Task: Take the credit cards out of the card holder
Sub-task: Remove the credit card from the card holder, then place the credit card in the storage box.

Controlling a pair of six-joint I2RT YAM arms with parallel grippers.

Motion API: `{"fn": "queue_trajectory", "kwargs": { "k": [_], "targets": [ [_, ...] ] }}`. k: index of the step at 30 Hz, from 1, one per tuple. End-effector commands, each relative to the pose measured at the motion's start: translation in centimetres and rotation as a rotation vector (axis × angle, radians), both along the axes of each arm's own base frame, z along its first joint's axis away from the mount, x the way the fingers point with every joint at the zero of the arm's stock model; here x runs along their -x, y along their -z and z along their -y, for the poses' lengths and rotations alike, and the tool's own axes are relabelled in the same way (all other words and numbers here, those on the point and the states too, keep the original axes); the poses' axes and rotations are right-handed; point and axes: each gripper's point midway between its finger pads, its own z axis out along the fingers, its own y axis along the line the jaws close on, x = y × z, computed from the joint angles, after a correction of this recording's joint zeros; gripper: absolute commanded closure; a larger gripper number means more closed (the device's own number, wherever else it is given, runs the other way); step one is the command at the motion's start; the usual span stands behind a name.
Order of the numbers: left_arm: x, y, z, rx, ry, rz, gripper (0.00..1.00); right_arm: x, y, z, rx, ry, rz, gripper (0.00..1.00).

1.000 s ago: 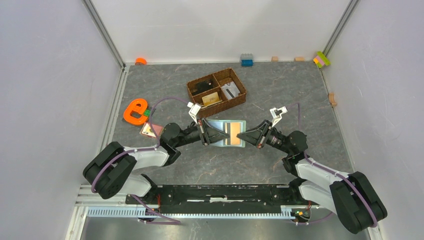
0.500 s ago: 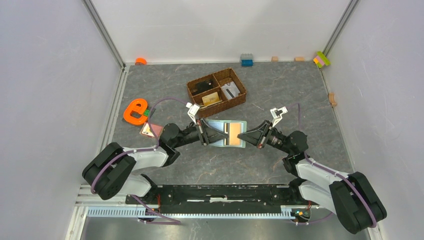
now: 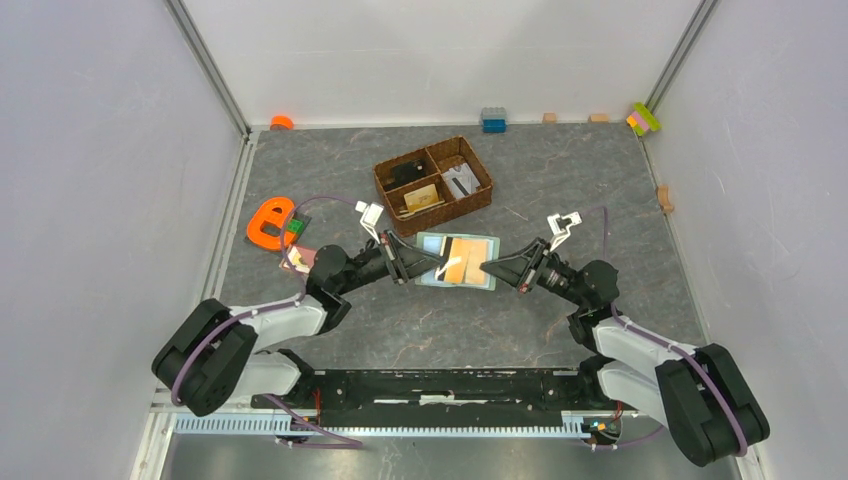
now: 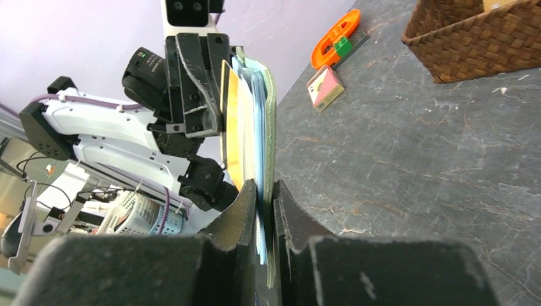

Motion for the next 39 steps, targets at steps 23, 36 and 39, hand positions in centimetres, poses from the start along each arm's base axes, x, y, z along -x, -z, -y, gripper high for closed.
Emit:
{"fn": "queue_trajectory", "kwargs": {
  "k": [23, 36, 39],
  "targets": [
    [-7.4, 2.7, -3.3, -0.354, -0.357, 0.063, 0.98, -7.1, 6.8, 6.9, 0.373, 0.473, -0.109, 1.00],
    [-13.7, 1.2, -6.7, -0.977, -0.617, 0.442, 0.98, -7.6, 4.1, 11.2, 0.405, 0.727, -0.005, 1.00],
    [-15.0, 1.0, -6.8, -1.066, -0.613, 0.517, 0.98, -7.5, 4.2, 10.7, 0.401, 0.697, -0.012, 1.00]
  ]
}}
